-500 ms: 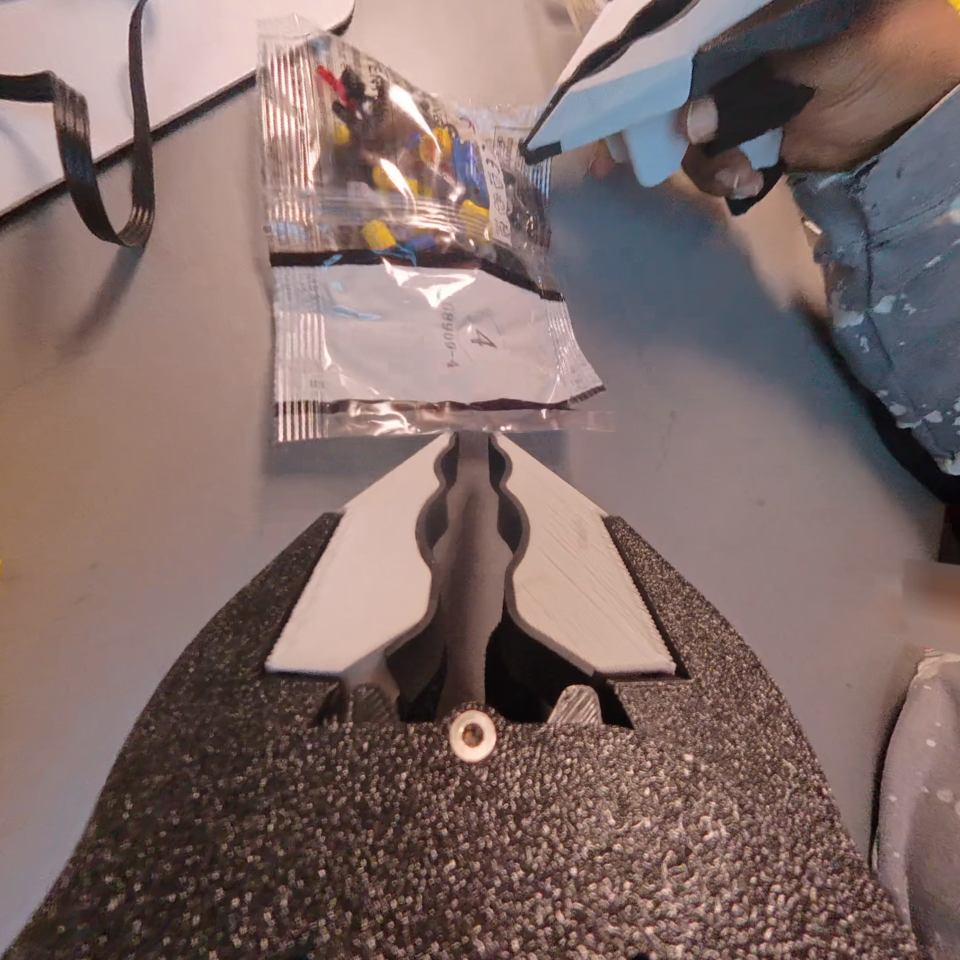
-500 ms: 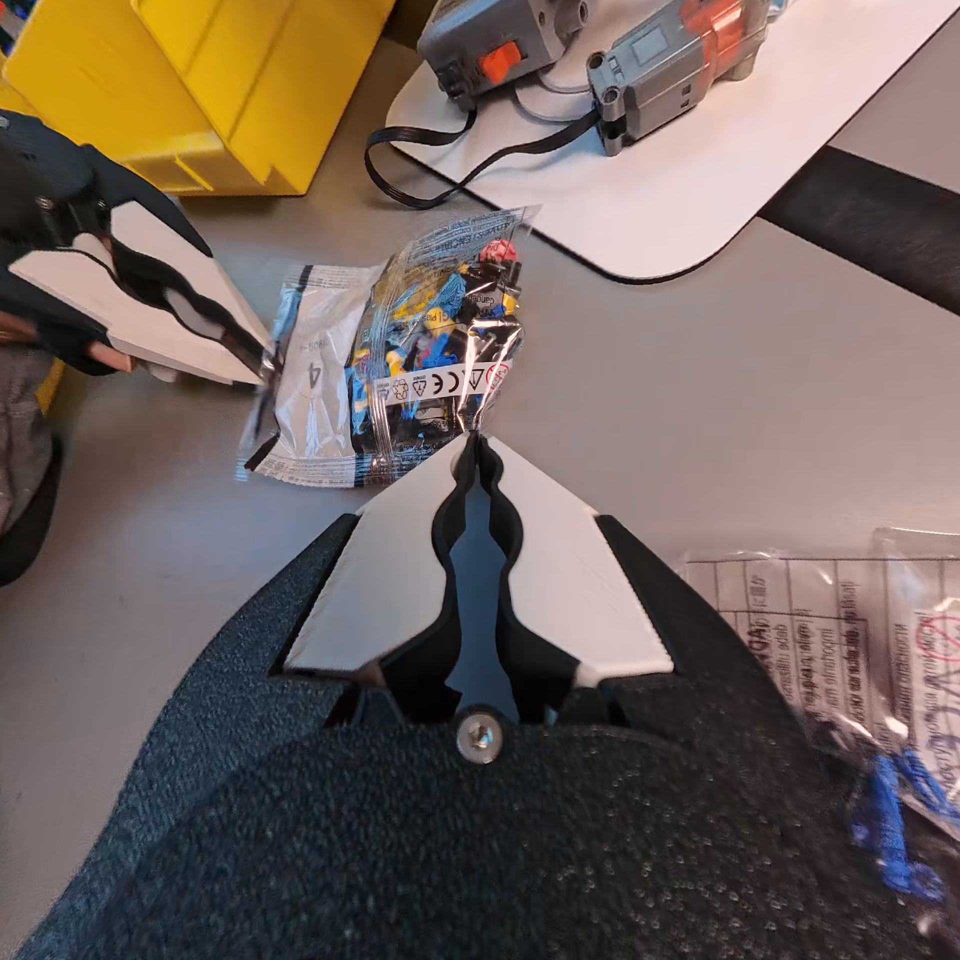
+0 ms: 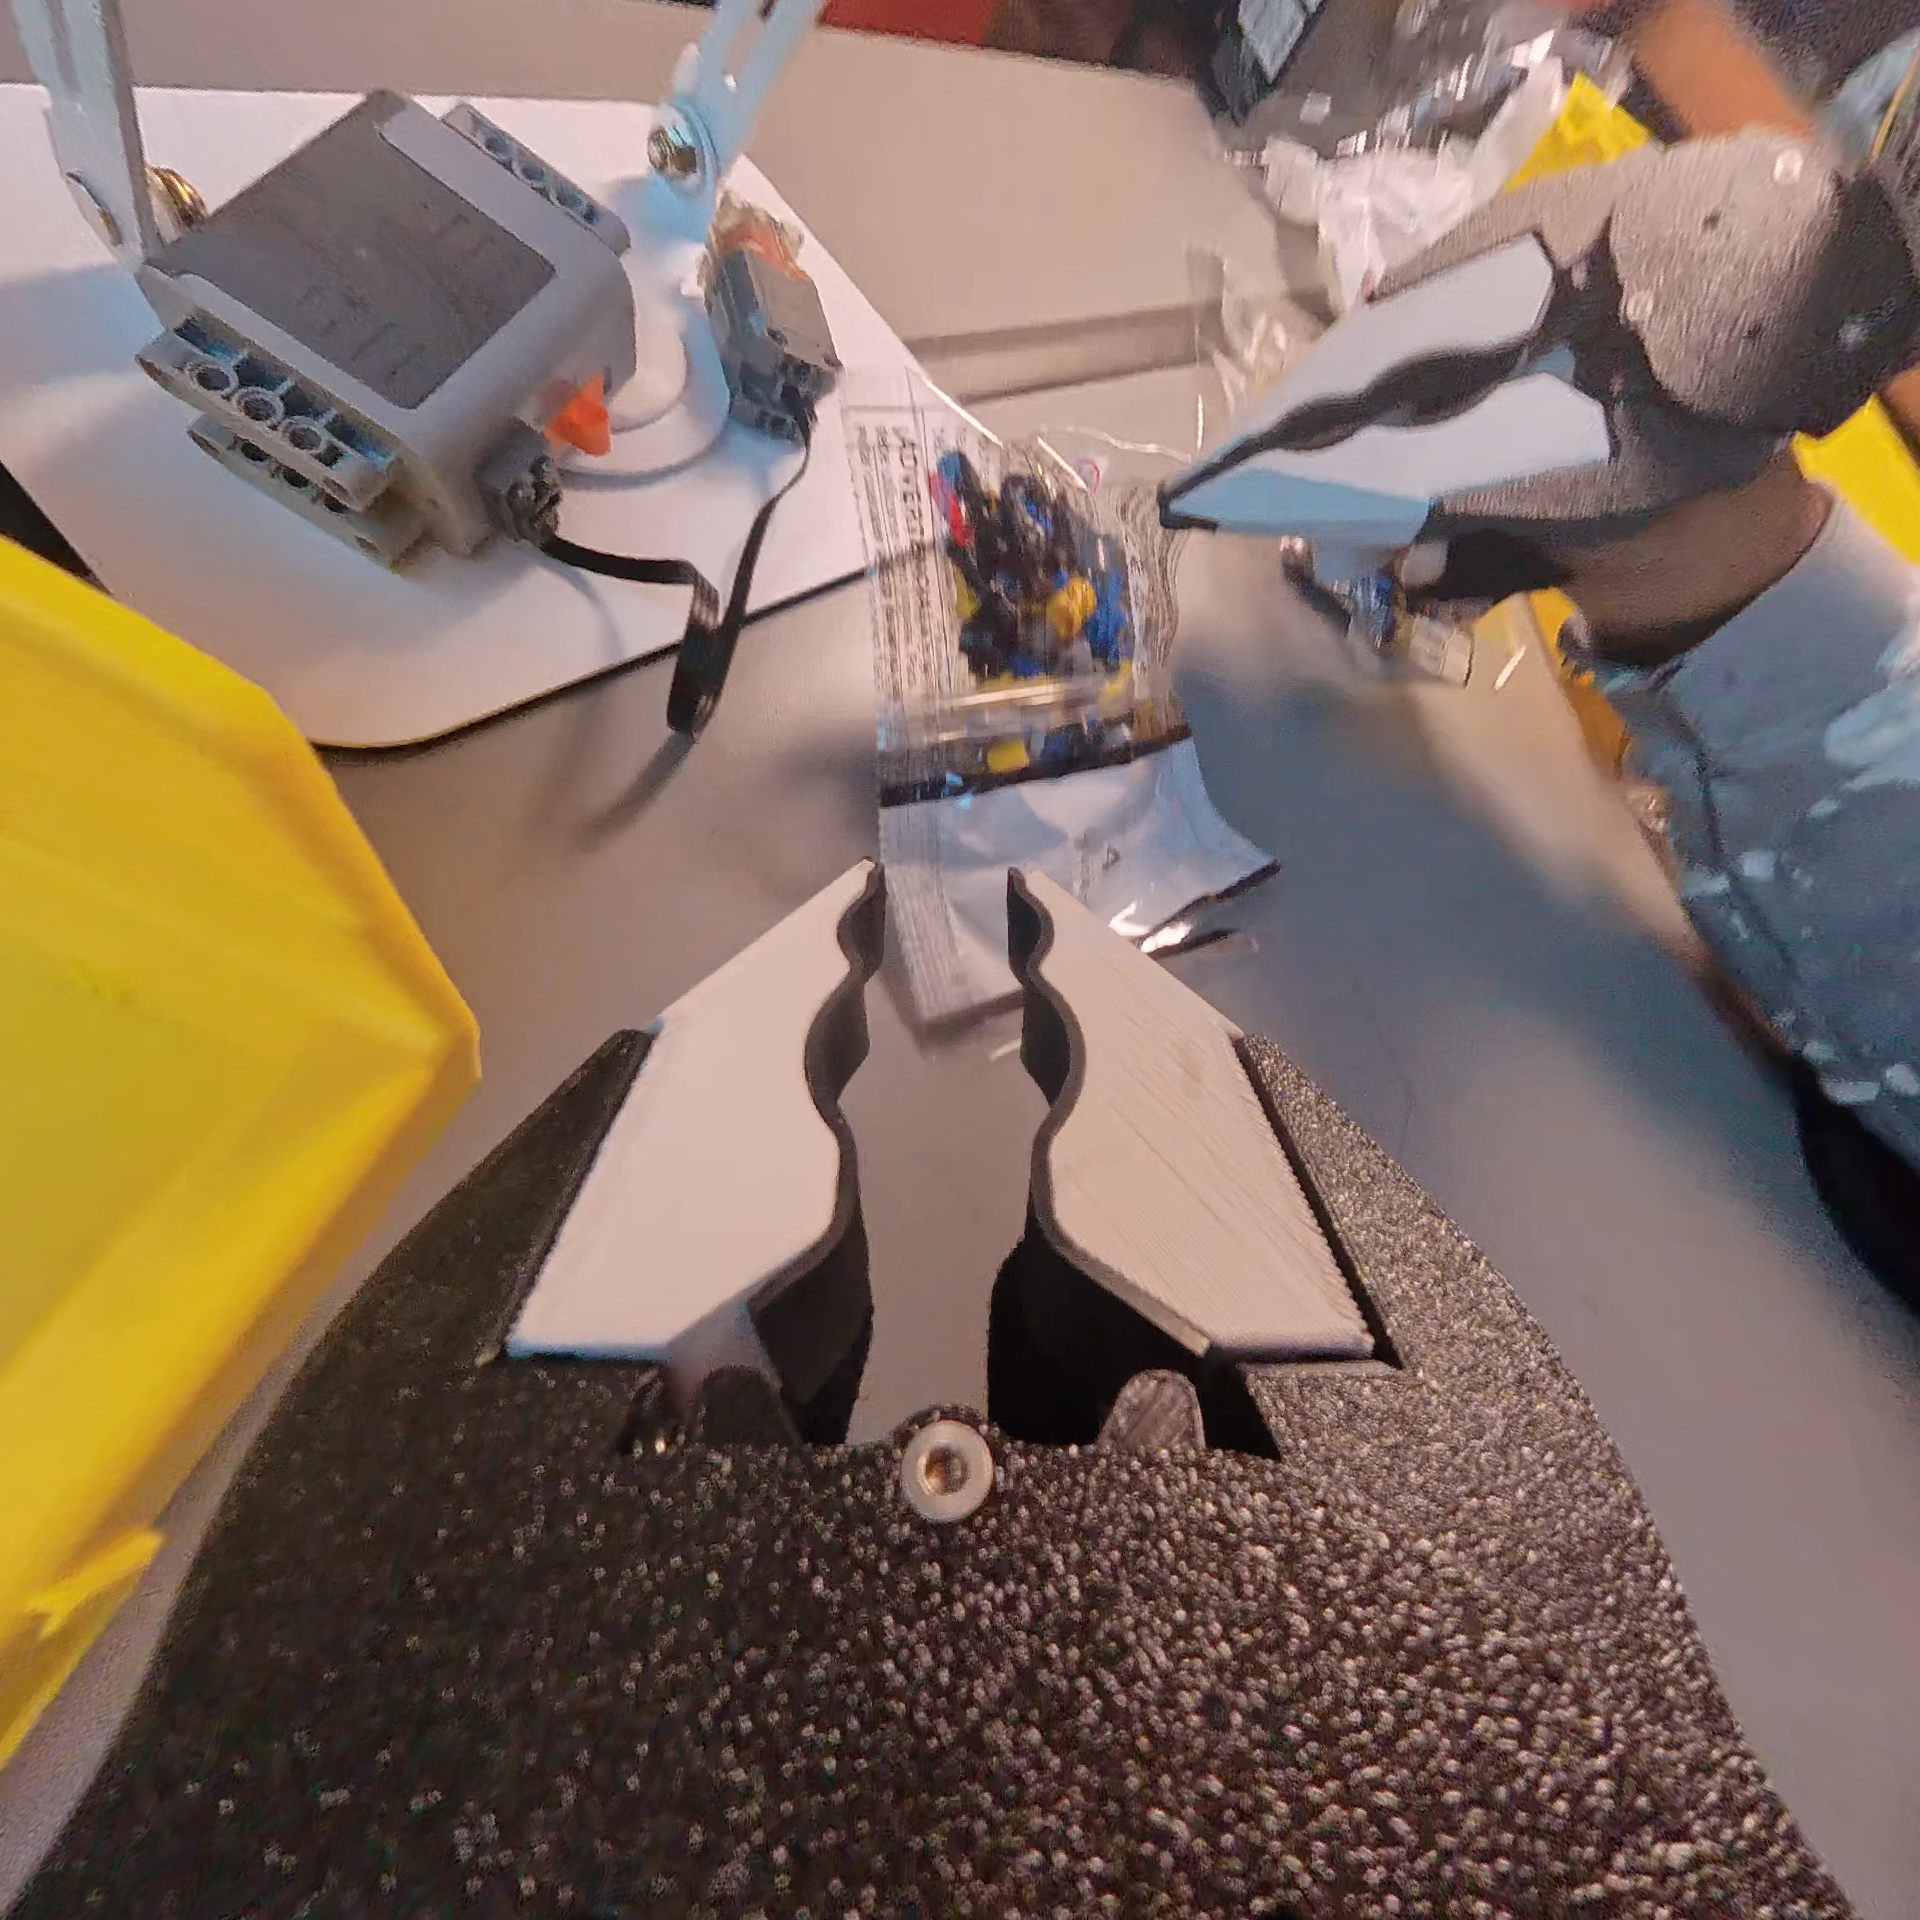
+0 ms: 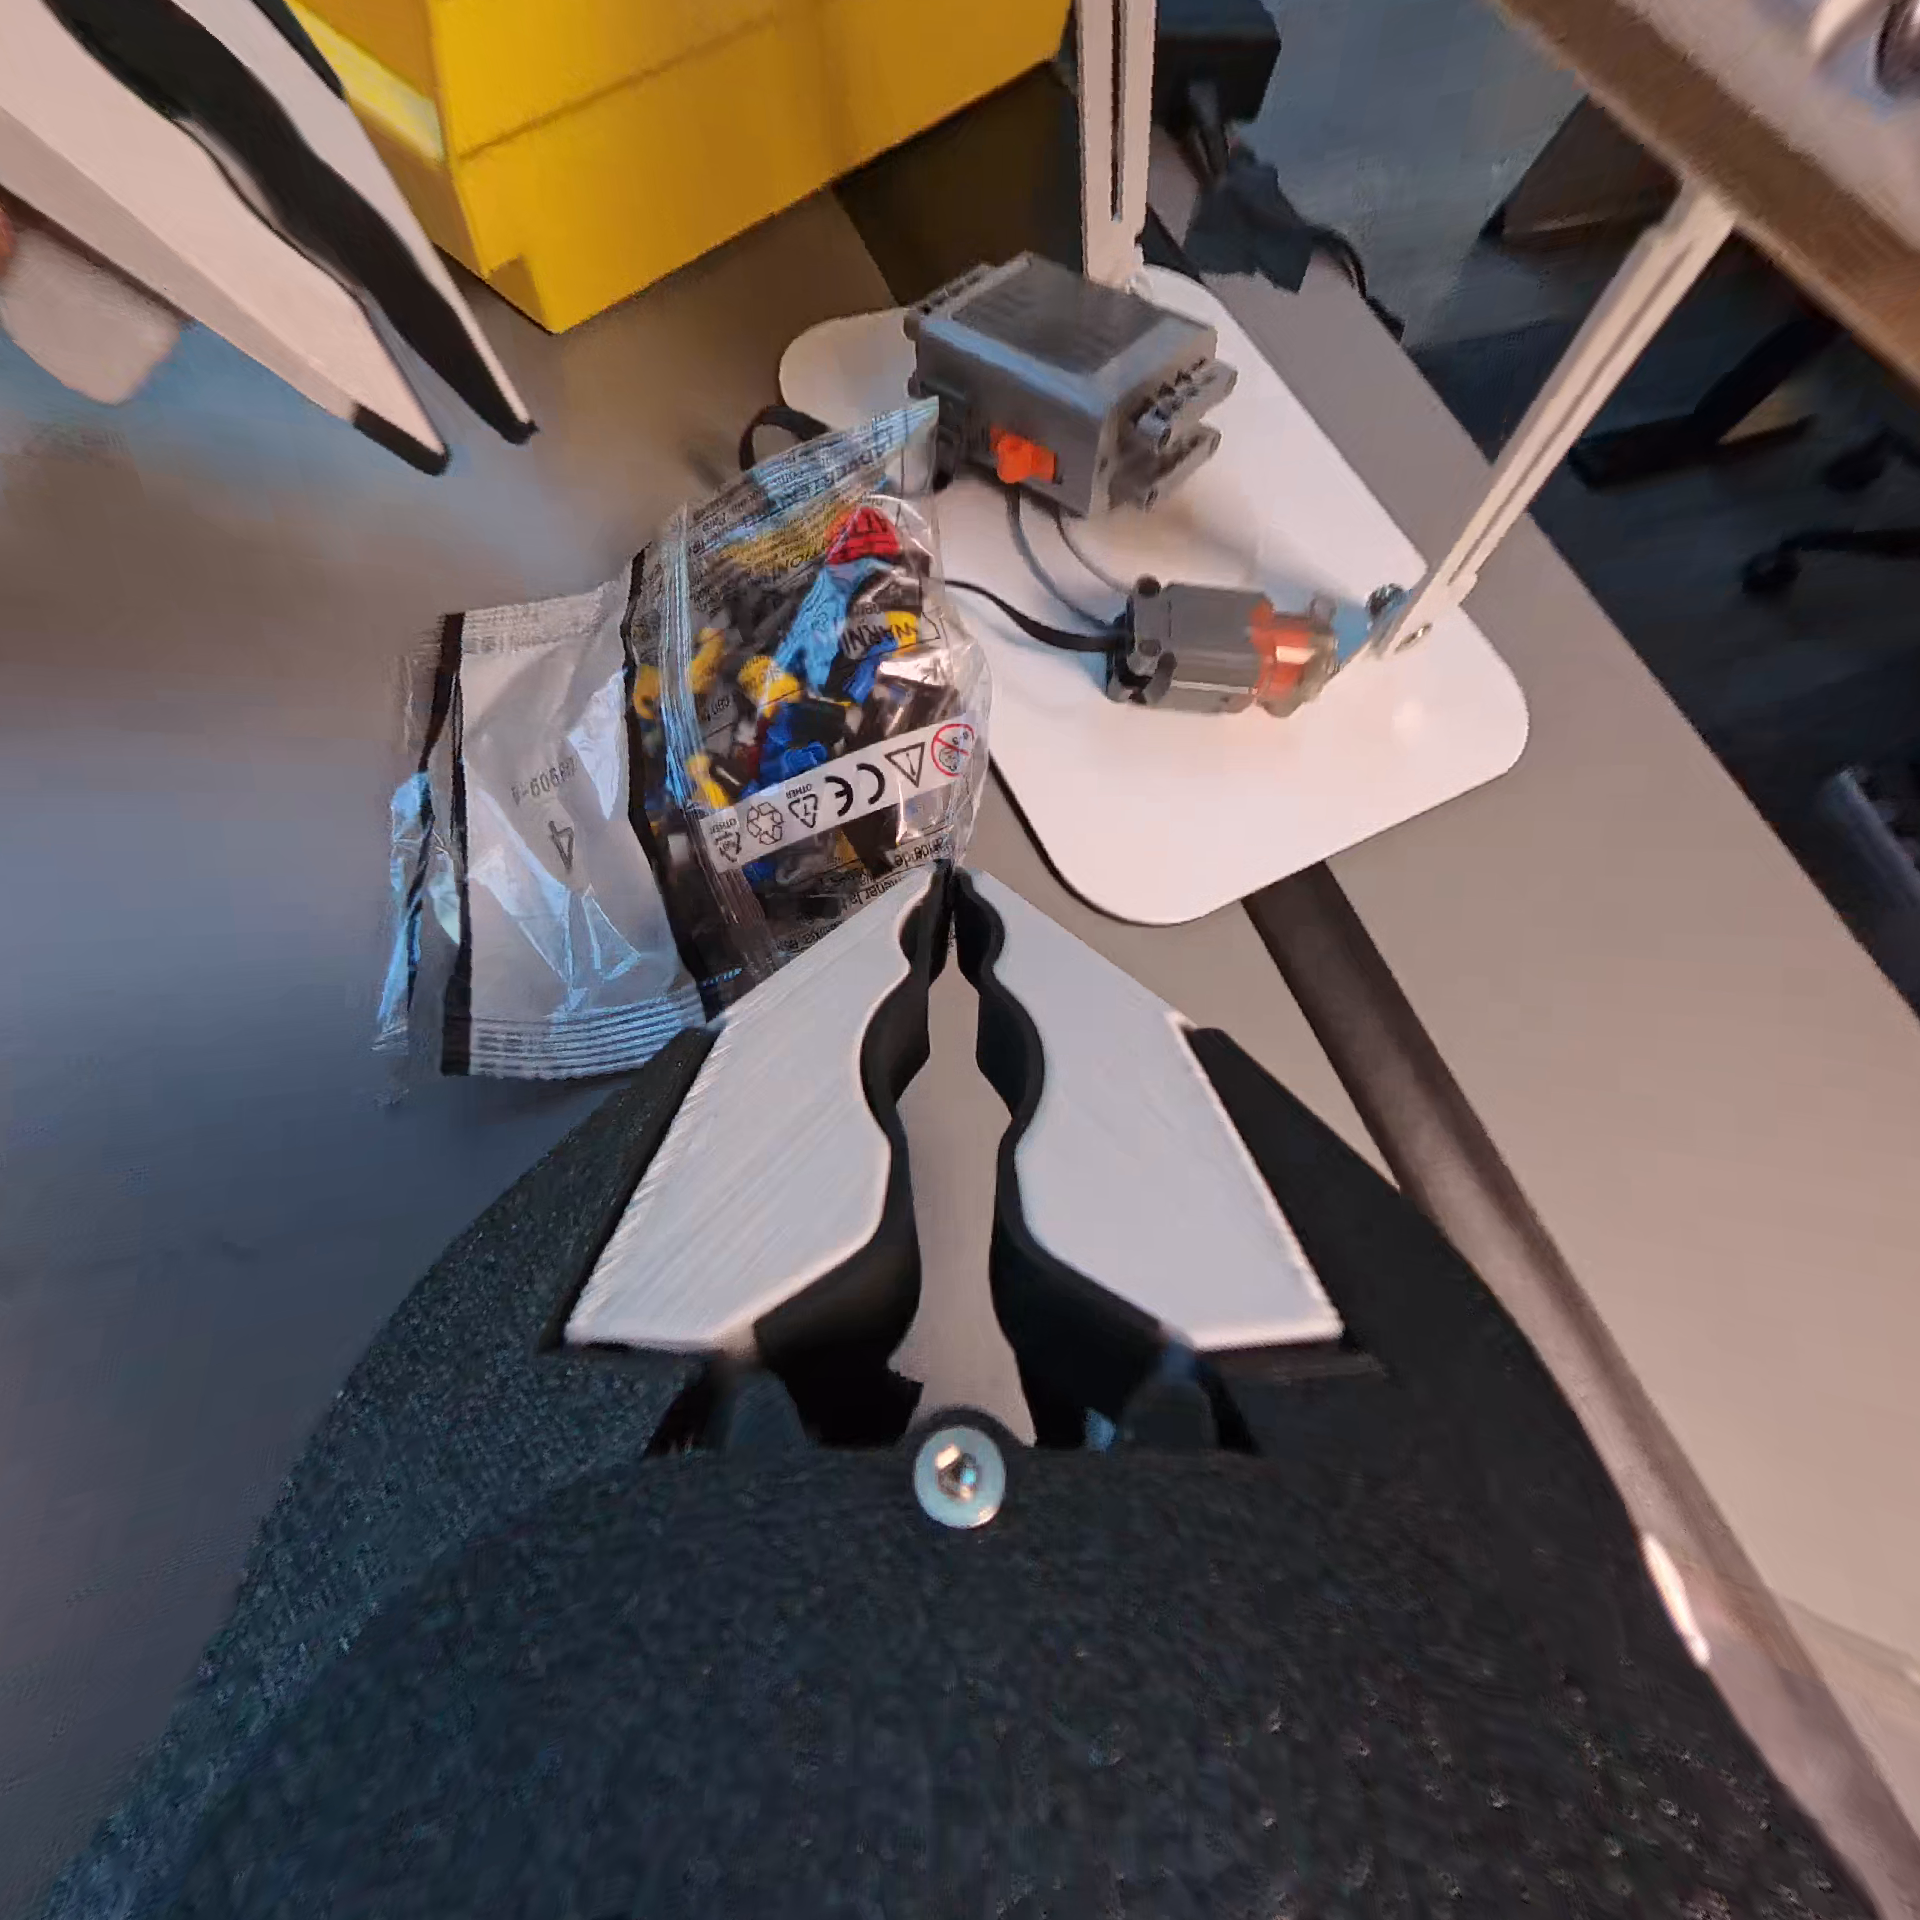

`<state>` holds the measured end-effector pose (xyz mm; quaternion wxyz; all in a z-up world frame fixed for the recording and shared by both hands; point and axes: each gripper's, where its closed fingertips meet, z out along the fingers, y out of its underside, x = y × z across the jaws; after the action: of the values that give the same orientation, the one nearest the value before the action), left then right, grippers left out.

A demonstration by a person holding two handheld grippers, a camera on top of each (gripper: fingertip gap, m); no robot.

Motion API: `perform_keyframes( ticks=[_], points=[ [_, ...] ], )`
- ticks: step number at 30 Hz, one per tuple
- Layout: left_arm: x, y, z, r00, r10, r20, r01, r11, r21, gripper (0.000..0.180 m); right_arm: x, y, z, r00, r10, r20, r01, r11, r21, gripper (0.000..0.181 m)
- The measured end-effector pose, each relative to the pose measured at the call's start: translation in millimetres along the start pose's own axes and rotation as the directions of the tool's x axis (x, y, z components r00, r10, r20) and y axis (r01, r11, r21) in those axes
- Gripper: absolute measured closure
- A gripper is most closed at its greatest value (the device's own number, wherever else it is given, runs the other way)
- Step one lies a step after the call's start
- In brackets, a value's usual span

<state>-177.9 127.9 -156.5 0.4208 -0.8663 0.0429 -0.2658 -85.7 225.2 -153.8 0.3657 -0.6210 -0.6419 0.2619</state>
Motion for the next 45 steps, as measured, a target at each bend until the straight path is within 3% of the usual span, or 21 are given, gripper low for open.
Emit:
perform_keyframes(
  ticks=[4, 9, 16, 45],
  points=[
    [-5.7, -23.9, 6.9, 0.986, -0.152, -0.069, 0.162, 0.972, 0.172, 0.156, -0.8, -18.9, -4.6, 1.0, -0.02, 0.001, 0.02, 0.997, 0.077, 0.181],
    [-5.2, -22.3, 25.1, 0.977, -0.185, -0.108, 0.2, 0.969, 0.147, 0.158, 1.8, -21.7, -3.4, 1.0, -0.029, -0.01, 0.029, 0.997, 0.072, 0.181],
    [6.0, -38.8, 28.1, 0.994, -0.049, -0.102, 0.067, 0.981, 0.184, 0.179, 11.5, -41.0, -14.2, 0.998, -0.031, -0.048, 0.037, 0.992, 0.123, 0.181],
    [23.7, -67.3, 16.1, 0.995, 0.051, -0.089, -0.028, 0.969, 0.244, 0.18, 9.2, -54.5, -38.0, 0.998, 0.029, -0.053, -0.019, 0.983, 0.183, 0.181]
  ],
)
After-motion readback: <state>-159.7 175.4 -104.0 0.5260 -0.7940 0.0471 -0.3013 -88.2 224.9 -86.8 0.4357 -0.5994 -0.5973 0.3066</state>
